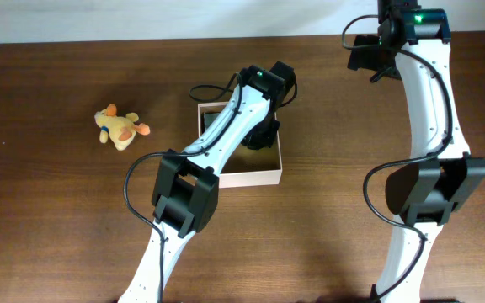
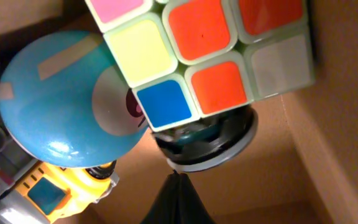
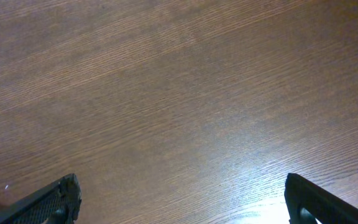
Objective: Pack container
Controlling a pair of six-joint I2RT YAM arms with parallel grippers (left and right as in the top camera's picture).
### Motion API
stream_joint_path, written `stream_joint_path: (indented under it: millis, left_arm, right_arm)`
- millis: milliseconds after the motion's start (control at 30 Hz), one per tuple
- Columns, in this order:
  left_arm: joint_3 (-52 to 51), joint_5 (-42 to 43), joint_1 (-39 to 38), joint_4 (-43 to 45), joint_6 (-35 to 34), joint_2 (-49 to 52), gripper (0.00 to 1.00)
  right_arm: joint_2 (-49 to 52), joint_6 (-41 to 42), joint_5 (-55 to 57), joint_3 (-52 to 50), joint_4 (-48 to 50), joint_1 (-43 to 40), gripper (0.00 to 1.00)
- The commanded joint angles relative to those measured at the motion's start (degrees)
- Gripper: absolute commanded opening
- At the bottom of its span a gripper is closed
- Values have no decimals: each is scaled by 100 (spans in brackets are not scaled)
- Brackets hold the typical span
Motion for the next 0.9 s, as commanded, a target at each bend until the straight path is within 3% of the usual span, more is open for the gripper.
stream_joint_path:
  millis: [0,433,733,867]
  left_arm:
    - [118,-46,2,26,120,70,2]
    - [199,-50,2,118,269,70,2]
    - [544,-90,2,411,577,70,25]
    - [551,-90,2,481,610,70,27]
  right_arm:
    - [15,31,94,-24,0,-11,99]
    - [15,31,94,-24,0,-11,99]
    - [15,31,94,-24,0,-11,99]
    - [15,31,94,-24,0,-11,99]
